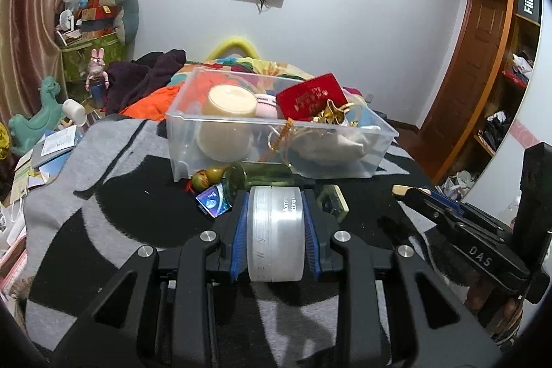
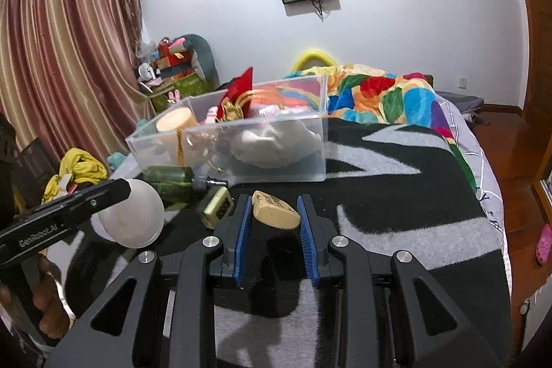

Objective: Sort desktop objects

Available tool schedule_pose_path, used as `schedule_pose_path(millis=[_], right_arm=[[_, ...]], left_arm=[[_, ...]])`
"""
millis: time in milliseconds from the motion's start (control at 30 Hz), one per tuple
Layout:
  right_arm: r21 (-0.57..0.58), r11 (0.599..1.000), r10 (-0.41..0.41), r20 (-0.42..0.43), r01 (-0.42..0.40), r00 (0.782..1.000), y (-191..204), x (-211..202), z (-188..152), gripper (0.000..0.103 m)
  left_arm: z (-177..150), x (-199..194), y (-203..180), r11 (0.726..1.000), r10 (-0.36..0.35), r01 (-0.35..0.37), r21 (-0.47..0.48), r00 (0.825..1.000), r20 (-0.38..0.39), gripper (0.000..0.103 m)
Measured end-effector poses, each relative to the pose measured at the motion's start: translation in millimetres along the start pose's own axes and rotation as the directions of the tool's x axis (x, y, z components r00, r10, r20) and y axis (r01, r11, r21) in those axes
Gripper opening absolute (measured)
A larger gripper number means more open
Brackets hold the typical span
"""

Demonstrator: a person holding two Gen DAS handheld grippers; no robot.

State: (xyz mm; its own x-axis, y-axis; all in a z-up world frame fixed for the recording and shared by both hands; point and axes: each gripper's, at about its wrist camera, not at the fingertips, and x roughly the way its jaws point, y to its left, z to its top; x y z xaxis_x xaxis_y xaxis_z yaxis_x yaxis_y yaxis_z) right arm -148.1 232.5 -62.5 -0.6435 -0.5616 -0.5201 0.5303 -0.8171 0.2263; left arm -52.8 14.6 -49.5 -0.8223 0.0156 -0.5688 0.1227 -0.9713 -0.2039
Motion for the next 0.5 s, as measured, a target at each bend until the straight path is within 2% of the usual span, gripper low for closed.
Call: schedule_pose_path(millis=[300,333,367,500], right_arm=[[-0.008,1.000,-0.001,0.046,0.002,0.999,9,-11,14,0.024],[-0.008,1.000,-0.001,0.049,0.001,0.999,8,-12,16,0.021],[-0.006,1.000,0.001,0.052,0.000,0.999,8,-12,18,0.013],[-0.014,1.000,0.008,0.052,-0.008,0.999,8,-10,25,0.011]], left_arm=[[17,-13,15,0.999,0.039,-0.038,-0.021,0.998,0.056,0.029],[20,-14,18,0.999,0.044,-0.042,-0.025,0.997,0.062,0.029],[22,-15,20,0.999,0.048,-0.046,-0.028,0.997,0.067,0.029],[31,-18,29,0.997,0.065,-0.062,-0.035,0.994,0.093,0.029]])
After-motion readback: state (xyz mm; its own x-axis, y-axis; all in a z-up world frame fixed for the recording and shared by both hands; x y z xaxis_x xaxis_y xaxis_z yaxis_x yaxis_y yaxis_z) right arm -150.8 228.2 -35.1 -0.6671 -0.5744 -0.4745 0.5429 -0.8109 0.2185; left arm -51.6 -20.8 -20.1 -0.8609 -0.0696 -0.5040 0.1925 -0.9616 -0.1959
